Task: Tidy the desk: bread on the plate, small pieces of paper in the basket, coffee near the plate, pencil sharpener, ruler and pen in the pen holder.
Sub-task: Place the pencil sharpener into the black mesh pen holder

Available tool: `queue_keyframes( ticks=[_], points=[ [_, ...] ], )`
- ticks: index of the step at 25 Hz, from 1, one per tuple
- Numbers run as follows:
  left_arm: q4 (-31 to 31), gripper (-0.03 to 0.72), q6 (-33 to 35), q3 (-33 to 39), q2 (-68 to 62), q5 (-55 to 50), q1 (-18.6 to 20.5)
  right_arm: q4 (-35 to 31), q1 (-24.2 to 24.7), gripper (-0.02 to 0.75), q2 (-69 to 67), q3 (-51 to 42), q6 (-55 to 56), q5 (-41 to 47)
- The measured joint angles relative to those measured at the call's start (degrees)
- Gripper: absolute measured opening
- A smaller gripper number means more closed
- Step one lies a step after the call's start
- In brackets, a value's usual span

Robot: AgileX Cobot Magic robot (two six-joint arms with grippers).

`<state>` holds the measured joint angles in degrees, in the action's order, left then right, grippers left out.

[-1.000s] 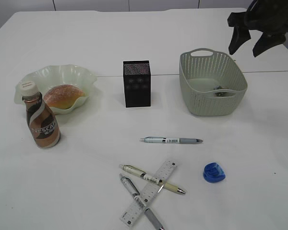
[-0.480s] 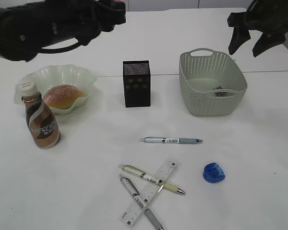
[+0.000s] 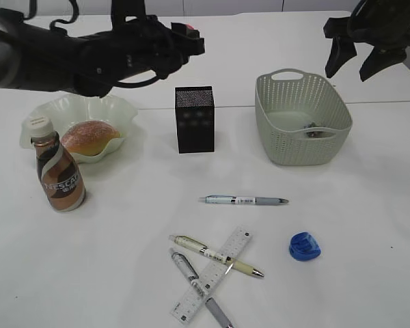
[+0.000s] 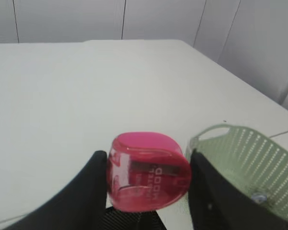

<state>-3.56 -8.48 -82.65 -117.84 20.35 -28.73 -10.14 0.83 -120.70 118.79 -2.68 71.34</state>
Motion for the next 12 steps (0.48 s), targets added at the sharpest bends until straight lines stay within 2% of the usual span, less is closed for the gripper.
queue_keyframes(
  ticks=[7,12],
  points=[
    [0.0,0.332,-0.5,-4.67,-6.64,-3.12,0.02,0.0,0.0,0.489,0.0,0.0,0.0,0.0],
    [0.0,0.332,-0.72,-5.14,-7.87,-4.08,0.02,0.0,0.0,0.489,0.0,0.0,0.0,0.0]
  ],
)
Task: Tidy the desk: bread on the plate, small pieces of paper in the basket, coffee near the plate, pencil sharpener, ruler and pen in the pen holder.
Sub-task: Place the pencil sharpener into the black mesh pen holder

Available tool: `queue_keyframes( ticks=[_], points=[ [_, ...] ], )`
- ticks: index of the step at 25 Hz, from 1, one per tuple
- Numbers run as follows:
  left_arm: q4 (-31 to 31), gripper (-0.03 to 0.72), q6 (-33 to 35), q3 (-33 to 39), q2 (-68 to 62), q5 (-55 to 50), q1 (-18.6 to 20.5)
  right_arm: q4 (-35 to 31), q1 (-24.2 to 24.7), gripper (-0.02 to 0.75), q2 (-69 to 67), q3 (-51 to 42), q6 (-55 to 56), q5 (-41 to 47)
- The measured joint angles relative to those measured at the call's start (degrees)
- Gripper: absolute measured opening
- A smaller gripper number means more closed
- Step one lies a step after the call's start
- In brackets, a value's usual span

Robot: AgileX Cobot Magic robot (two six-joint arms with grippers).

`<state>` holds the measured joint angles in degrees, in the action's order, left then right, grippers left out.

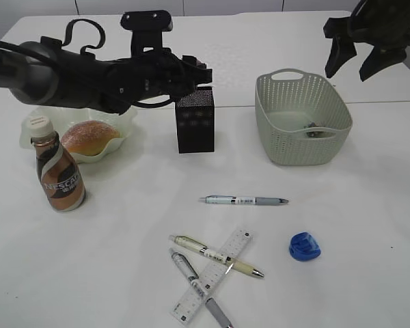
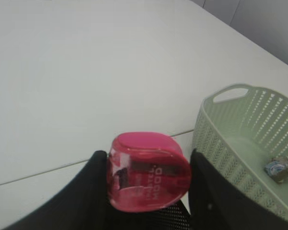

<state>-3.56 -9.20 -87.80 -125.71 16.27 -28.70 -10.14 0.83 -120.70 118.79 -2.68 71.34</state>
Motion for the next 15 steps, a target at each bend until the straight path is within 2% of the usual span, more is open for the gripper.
queue_keyframes(
  ticks=[15],
  points=[
    [0.0,0.332,-0.33,-0.06,-2.18,-0.24,0.0,0.0,0.0,0.489,0.0,0.0,0.0,0.0]
  ],
)
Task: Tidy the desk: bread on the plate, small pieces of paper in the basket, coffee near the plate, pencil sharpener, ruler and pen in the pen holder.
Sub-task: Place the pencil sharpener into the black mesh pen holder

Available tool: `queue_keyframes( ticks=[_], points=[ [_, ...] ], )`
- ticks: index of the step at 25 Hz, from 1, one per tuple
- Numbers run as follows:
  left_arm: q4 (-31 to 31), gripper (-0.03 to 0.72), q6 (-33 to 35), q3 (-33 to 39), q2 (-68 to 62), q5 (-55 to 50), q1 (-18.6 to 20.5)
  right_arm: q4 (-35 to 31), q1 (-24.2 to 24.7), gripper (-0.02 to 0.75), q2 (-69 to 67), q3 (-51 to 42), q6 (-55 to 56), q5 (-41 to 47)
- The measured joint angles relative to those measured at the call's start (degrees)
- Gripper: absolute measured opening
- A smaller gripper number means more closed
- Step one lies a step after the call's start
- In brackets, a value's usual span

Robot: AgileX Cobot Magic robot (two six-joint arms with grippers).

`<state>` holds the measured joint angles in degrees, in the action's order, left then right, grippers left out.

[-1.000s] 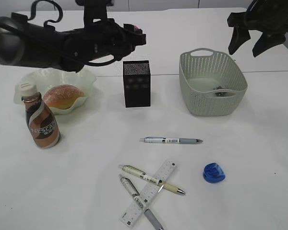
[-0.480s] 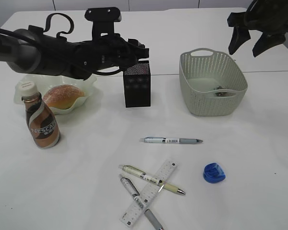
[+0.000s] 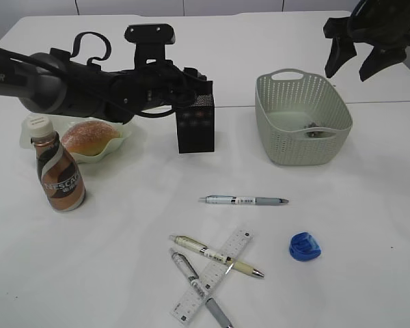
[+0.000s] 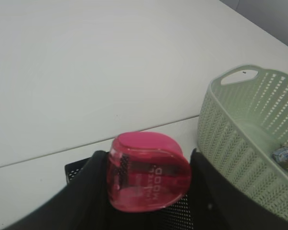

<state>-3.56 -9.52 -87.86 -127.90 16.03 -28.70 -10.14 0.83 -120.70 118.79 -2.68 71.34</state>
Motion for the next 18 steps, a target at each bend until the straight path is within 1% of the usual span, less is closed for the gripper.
queue_keyframes(
  ticks=[9,18],
  points=[
    [0.0,0.333,-0.08,0.0,0.0,0.0,0.24,0.0,0.0,0.489,0.0,0.0,0.0,0.0],
    [0.0,0.351,-0.37,0.0,0.0,-0.24,0.6,0.0,0.0,0.489,0.0,0.0,0.0,0.0]
  ],
)
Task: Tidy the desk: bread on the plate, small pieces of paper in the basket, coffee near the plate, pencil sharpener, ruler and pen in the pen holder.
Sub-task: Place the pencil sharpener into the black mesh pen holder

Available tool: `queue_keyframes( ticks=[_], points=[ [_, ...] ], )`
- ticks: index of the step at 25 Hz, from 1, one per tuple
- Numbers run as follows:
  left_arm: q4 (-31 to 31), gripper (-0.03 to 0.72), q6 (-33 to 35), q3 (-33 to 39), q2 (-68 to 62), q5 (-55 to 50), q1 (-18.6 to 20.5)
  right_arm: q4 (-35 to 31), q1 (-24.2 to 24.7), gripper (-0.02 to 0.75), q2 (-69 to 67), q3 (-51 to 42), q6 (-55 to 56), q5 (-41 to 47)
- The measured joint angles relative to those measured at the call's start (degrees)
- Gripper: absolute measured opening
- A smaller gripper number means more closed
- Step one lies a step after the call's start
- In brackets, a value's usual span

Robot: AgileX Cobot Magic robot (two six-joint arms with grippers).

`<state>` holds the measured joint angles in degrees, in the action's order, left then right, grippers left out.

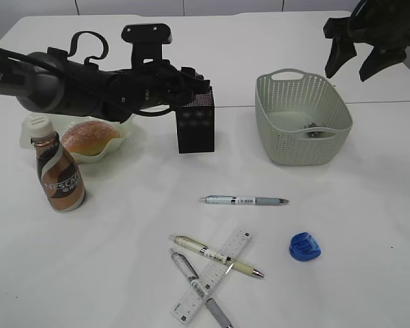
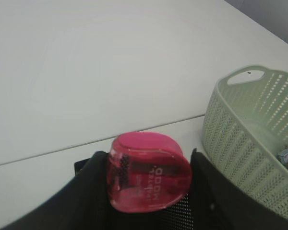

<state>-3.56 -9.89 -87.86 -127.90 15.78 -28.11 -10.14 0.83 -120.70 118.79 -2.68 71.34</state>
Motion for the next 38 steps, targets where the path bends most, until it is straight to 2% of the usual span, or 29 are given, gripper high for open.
queue_keyframes(
  ticks=[15,27,38],
  points=[
    [0.11,0.356,-0.34,0.0,0.0,-4.09,0.0,0.0,0.0,0.489,0.0,0.0,0.0,0.0],
    [0.35,0.378,-0.37,0.0,0.0,-3.06,0.0,0.0,0.0,0.489,0.0,0.0,0.0,0.0],
    [3.56,0.379,-0.37,0.0,-0.96,-0.59,0.0,0.0,0.0,0.489,0.0,0.0,0.0,0.0]
  ],
)
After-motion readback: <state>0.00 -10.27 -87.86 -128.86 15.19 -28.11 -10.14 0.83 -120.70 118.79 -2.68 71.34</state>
